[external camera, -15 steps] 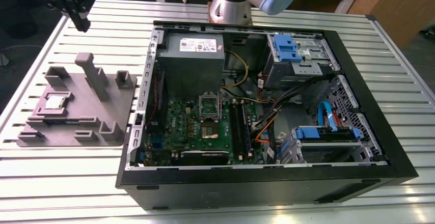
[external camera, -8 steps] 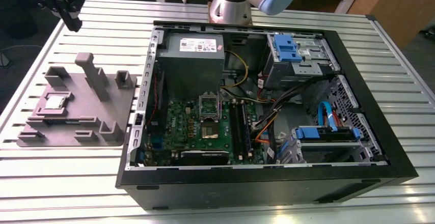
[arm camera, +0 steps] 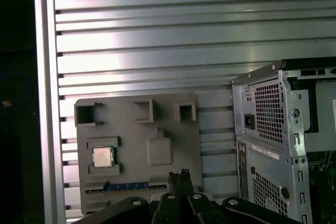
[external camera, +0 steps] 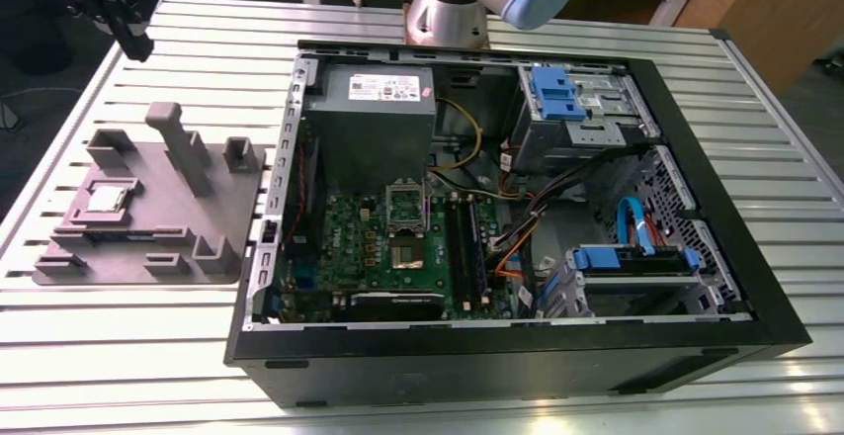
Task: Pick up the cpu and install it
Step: 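Reach for the cpu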
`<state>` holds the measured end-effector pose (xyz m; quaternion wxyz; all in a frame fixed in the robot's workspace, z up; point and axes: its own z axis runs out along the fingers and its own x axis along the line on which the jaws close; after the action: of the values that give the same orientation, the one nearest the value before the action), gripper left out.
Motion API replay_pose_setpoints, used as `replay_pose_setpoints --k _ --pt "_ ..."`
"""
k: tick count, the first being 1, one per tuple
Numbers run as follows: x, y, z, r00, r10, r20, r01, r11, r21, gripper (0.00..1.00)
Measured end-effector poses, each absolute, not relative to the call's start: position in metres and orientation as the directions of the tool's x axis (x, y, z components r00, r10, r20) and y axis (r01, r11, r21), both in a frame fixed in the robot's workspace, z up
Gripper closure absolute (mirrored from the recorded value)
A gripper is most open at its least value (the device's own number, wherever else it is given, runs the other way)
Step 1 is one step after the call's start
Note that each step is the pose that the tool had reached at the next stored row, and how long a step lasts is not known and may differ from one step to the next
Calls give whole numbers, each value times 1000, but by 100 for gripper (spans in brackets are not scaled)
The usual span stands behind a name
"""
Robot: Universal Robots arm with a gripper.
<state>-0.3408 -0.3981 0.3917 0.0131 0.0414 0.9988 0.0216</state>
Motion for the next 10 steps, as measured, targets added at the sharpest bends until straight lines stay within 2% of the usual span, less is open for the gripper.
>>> replay_pose_setpoints --k 10 --pt "-345 -398 392 -996 83 -24 82 996 44 90"
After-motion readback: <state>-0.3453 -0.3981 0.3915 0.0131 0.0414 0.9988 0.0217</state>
